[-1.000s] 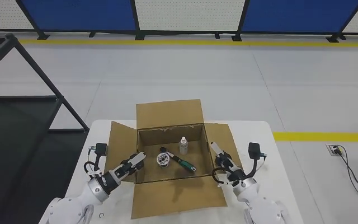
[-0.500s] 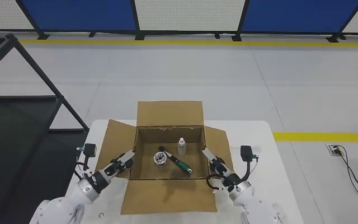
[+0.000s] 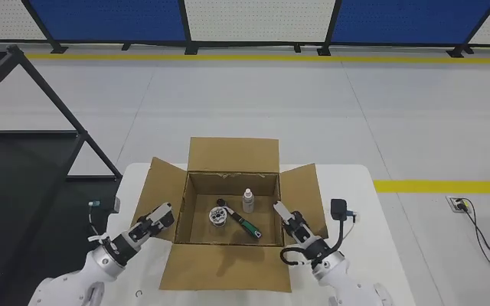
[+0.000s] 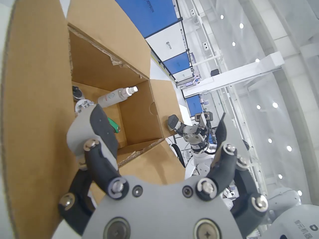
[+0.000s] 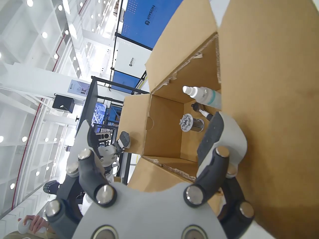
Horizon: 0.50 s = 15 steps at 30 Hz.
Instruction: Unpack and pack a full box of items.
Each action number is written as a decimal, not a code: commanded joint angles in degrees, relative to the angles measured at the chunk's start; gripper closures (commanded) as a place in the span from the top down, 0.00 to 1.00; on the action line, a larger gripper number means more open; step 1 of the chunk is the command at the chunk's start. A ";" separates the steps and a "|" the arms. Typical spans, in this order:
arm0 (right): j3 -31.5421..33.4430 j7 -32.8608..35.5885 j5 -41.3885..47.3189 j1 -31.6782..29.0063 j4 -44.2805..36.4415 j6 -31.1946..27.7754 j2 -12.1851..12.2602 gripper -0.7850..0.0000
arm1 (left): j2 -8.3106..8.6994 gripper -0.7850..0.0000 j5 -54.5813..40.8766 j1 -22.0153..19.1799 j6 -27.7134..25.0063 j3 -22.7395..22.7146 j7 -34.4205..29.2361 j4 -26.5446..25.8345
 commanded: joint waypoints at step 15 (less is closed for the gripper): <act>-12.63 4.23 -5.99 12.71 -2.27 8.63 -1.29 1.00 | 0.49 1.00 -16.22 9.30 -8.78 -10.79 -5.65 -5.18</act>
